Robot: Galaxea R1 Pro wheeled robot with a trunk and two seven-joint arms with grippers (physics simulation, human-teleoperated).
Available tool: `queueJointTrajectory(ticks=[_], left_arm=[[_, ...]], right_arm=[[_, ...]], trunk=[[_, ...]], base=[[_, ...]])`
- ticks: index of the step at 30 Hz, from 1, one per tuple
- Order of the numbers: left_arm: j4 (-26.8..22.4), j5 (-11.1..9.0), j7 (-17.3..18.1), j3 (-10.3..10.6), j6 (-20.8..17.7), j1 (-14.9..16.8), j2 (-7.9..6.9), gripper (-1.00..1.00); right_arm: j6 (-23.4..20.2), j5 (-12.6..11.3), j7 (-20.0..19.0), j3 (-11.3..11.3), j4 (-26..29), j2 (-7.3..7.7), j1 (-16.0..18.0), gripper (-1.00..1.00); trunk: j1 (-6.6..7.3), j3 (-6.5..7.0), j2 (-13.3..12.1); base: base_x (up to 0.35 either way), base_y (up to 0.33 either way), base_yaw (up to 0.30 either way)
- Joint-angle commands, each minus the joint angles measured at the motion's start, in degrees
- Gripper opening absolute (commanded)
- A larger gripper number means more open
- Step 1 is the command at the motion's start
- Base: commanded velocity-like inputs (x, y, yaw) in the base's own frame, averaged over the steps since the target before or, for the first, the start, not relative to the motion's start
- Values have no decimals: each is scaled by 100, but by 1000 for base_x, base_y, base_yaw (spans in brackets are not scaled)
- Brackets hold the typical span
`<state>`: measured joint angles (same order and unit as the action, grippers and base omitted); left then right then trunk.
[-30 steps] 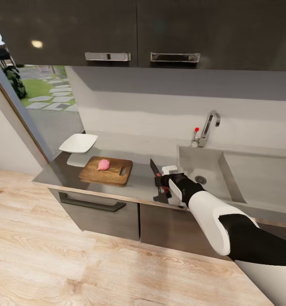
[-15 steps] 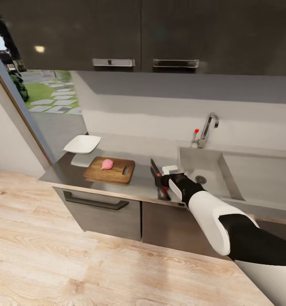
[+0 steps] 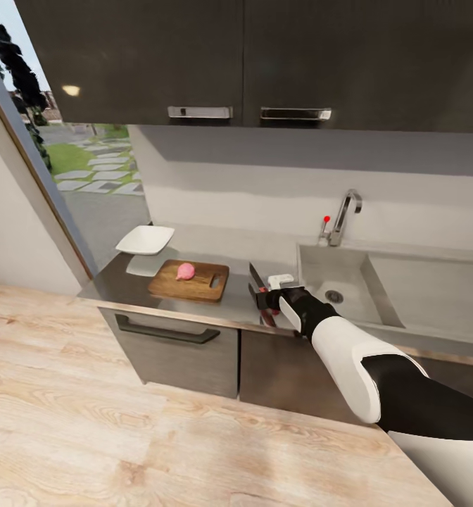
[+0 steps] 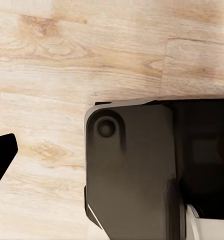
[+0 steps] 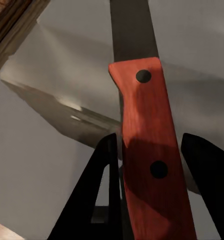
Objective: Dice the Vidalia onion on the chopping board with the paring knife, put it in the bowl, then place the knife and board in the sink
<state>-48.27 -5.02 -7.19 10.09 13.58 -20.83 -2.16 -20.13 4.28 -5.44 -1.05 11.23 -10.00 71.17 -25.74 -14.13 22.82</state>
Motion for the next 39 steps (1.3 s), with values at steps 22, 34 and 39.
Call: queueJointTrajectory(ticks=[22,34,39], left_arm=[[-7,-52,-46,37,13,0,-5,100],[-18,-52,-46,37,13,0,-5,100],[-55,-52,-46,37,13,31,-4,100]], right_arm=[[-35,55,-9,-10,11,0,2,-100],[2,72,213,-18,150,0,2,-100],[277,70,1138,-33,490,0,2,-100]], trunk=[[-4,188,10],[-4,265,10],[-4,267,10]], base=[[0,194,0],[0,126,0],[0,3,0]])
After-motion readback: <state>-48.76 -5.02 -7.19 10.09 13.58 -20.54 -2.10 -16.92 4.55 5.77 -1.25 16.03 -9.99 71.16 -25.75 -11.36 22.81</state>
